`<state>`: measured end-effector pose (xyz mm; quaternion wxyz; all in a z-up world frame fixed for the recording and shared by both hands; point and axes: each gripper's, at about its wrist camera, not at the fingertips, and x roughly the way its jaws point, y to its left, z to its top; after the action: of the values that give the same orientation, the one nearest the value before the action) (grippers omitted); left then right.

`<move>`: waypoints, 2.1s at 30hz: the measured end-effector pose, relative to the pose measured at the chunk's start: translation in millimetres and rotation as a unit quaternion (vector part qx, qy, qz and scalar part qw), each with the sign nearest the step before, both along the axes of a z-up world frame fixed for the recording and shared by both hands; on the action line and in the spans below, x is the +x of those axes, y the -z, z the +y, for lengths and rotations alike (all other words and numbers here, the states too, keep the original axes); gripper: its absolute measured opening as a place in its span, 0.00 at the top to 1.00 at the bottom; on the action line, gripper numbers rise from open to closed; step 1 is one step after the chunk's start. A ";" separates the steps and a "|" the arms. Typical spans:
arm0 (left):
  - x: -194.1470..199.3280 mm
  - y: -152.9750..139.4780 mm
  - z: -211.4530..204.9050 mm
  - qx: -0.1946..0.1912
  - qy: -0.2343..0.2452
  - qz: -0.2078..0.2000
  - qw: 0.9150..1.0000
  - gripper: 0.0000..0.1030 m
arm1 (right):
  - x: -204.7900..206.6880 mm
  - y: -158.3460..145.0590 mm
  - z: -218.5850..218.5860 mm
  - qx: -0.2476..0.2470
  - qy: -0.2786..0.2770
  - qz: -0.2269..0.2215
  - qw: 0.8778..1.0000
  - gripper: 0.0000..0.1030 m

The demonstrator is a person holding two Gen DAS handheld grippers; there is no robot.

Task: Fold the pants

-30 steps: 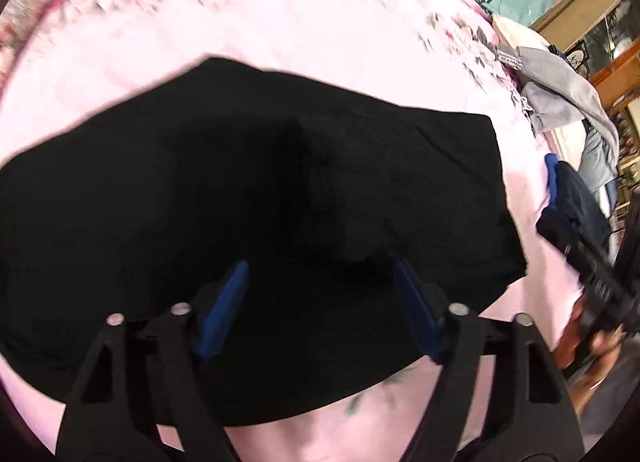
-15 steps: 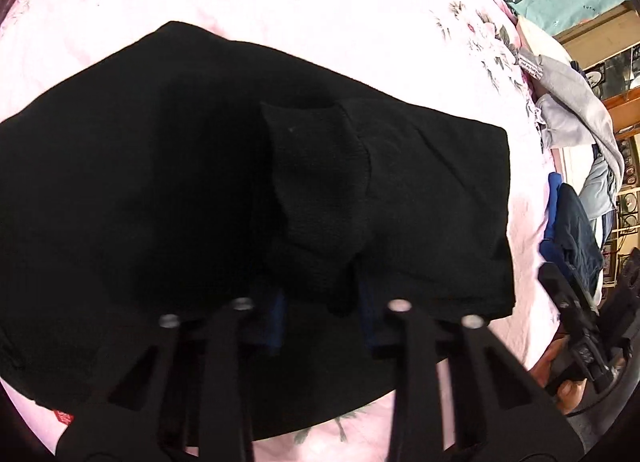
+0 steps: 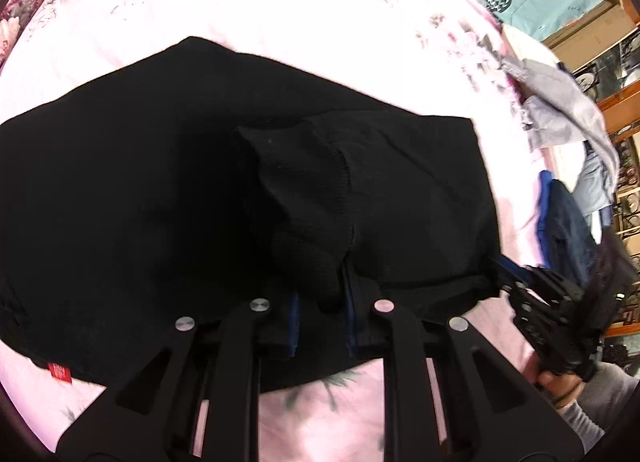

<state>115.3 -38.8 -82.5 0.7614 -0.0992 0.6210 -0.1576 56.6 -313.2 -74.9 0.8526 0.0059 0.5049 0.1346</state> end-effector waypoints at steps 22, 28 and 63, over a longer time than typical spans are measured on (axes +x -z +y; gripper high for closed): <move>9.4 9.2 13.6 0.086 -0.025 -0.050 0.995 0.34 | 127.2 6.8 -16.4 0.096 0.075 0.013 0.993 1.00; 12.6 3.9 17.8 0.087 -0.025 -0.070 0.993 0.33 | 79.5 -11.3 -11.4 0.130 0.053 0.001 0.990 0.89; -103.1 -22.1 277.3 0.053 -0.249 -0.076 0.964 0.23 | -24.5 -30.0 61.2 0.037 0.017 -0.091 0.995 0.31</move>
<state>12.2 238.5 -60.4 0.8258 -0.1976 0.5244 0.0633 32.1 -252.0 -44.9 0.8965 0.0335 0.4194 0.1388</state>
